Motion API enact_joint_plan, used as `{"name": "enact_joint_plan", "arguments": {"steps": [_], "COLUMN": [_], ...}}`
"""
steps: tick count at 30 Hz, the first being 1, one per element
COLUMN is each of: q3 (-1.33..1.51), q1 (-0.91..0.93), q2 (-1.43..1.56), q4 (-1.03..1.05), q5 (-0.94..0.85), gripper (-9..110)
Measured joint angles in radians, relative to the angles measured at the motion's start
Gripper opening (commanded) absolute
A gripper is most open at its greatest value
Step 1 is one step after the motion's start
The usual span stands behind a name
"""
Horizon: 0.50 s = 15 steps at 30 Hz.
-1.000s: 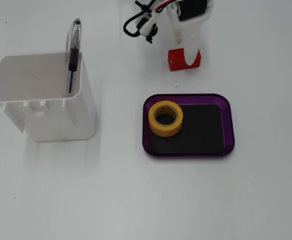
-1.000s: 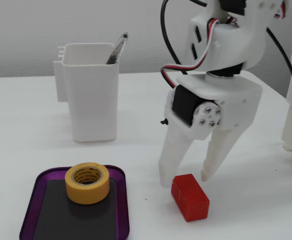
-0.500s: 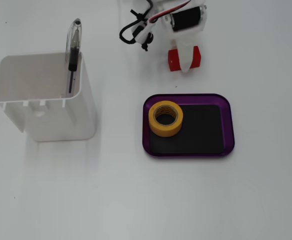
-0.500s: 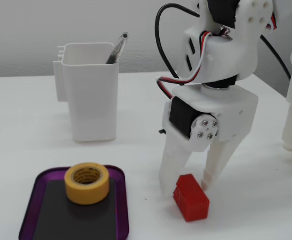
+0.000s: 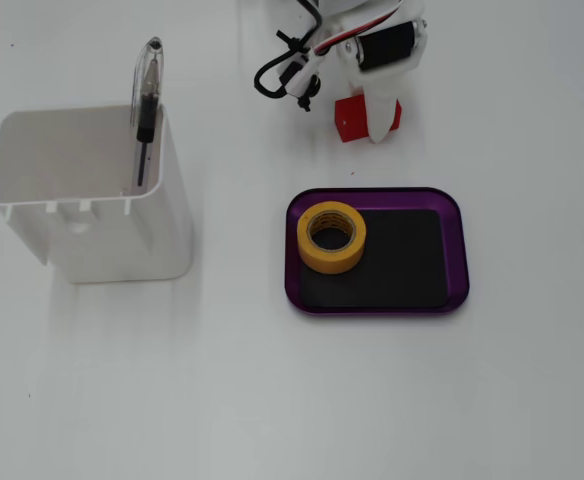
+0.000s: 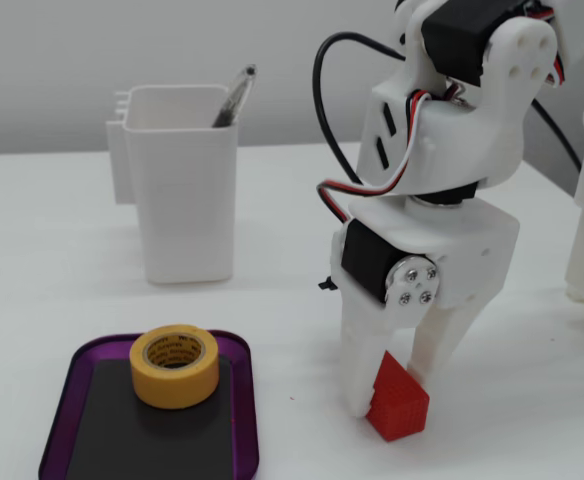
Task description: Pick up the cube and place it in the box.
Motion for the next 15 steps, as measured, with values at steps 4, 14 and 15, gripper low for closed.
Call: {"name": "enact_joint_plan", "arguments": {"steps": [4, 14, 15], "q3": [-0.002, -0.207, -0.239], "q1": [0.000, -0.002, 0.015], "q2": [-0.006, 0.133, 0.137], "q4": [0.000, 0.049, 0.049], "q5": [-0.009, -0.015, -0.015], "gripper": [-1, -1, -1]}}
